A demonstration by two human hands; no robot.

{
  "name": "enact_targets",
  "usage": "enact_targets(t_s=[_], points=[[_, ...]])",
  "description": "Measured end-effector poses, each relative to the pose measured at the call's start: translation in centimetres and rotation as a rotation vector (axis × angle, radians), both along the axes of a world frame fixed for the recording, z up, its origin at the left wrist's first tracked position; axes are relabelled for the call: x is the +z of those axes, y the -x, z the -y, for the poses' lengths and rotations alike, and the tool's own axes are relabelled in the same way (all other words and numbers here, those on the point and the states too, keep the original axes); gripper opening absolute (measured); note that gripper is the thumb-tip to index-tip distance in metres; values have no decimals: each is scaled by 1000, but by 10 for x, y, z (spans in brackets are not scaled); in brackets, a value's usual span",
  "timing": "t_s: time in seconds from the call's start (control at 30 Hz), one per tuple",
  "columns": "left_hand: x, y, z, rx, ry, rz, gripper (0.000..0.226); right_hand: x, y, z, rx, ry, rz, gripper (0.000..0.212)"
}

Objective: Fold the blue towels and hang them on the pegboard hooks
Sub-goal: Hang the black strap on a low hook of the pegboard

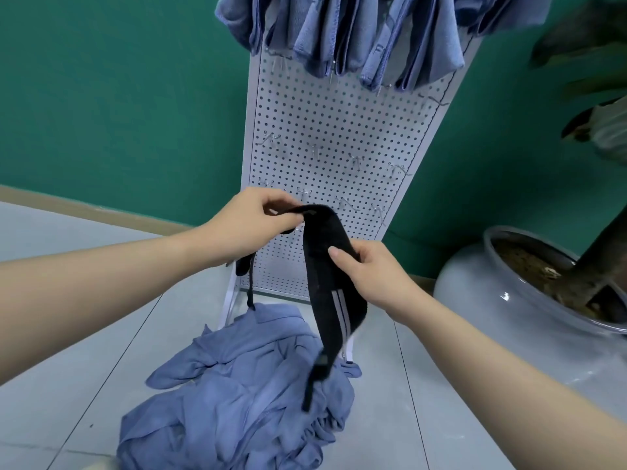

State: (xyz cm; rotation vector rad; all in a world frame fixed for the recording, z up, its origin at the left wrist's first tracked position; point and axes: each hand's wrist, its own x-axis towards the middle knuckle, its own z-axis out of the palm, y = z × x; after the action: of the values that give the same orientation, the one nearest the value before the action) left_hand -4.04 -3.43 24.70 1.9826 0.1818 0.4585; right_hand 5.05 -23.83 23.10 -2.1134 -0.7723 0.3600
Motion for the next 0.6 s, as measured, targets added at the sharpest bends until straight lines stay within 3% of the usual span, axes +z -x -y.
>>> enact_targets(t_s=[0.13,0.3,0.47,0.6], points=[[-1,-2,10,-58,141,21,26,6,-2,-5,-21,-113,-2,34],[-12,-7,0,82,118,54,26,12,0,-8,-11,-192,56,35],[-12,-5,-6,-48,183,-11,37,15,5,-9,41,-235,-21,26],[-11,-9,0,-68,388,-43,51,13,10,-10,118,-232,-104,26]])
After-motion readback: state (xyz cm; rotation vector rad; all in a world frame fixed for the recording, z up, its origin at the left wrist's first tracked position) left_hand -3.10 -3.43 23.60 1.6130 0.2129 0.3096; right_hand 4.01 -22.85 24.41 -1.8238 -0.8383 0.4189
